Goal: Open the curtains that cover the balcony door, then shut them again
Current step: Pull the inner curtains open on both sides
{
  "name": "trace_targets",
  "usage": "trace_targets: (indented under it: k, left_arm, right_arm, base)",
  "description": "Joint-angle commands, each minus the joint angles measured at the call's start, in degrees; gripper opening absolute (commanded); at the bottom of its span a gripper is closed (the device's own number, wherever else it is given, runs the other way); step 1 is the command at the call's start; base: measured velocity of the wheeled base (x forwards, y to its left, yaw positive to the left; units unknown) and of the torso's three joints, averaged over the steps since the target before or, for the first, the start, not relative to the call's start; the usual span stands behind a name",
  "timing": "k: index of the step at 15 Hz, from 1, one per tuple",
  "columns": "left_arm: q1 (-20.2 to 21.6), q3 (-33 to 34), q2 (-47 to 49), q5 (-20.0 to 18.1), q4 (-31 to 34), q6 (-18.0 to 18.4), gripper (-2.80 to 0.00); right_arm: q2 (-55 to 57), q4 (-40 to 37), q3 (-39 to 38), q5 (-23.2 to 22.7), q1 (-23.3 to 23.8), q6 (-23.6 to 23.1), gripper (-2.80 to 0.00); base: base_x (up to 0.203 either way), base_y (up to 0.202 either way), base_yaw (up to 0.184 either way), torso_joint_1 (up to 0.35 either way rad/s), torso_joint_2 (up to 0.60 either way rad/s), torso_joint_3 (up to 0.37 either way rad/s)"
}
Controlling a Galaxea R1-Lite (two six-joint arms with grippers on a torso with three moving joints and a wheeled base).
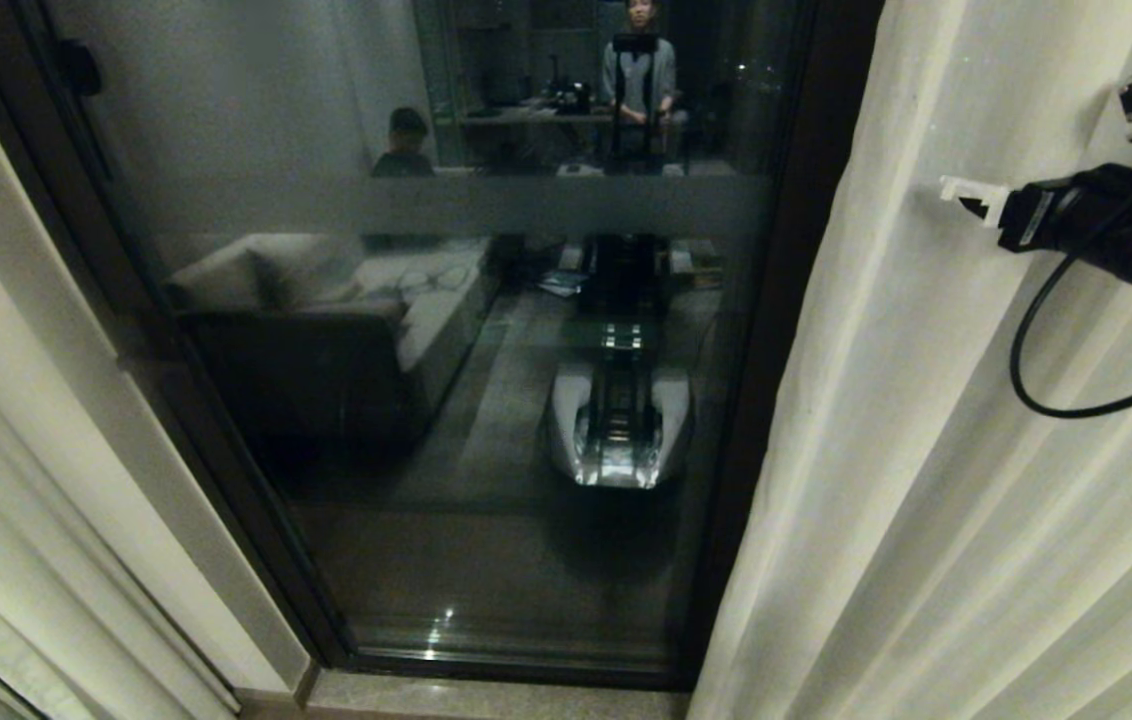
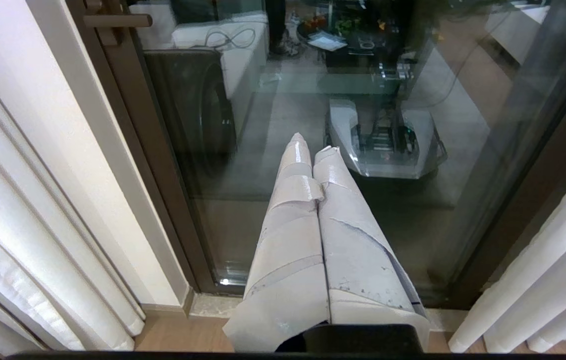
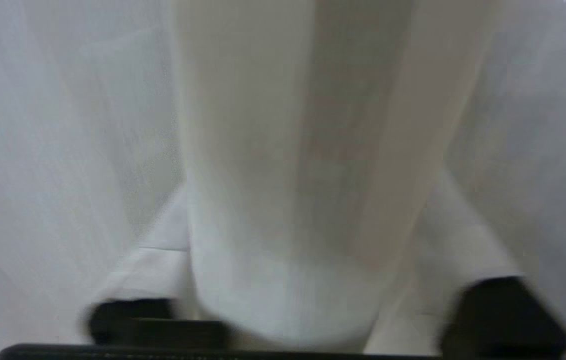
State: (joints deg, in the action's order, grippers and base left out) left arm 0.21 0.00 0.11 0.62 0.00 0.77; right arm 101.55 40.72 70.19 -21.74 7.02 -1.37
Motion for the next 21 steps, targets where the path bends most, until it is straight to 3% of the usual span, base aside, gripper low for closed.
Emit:
trace_targets:
  k: [1,16,21]
  left_arm:
    - [0.06,0.00,-0.02,0.00,0.00,0.02,-2.80]
    - [0.06,0.00,-0.02,0.00,0.00,0.02,-2.80]
    - [0.05,0.00,-0.02,0.00,0.00,0.02,-2.80]
  right_arm:
    - [-0.45,0.24,-0.23,-0.15,0.10,-0.03,-2.80]
    - [-5.72,9.24,-9.38,-0.06,0.64,1.12,-2.80]
    - [-8.51,10.91,-11.57,-0.06,3.53,1.29,-2.80]
  base:
    - [0.000,0.000,0.000,0.000,0.00,0.000]
    - [0.000,0.000,0.000,0.000,0.00,0.000]
    - [0.000,0.000,0.000,0.000,0.00,0.000]
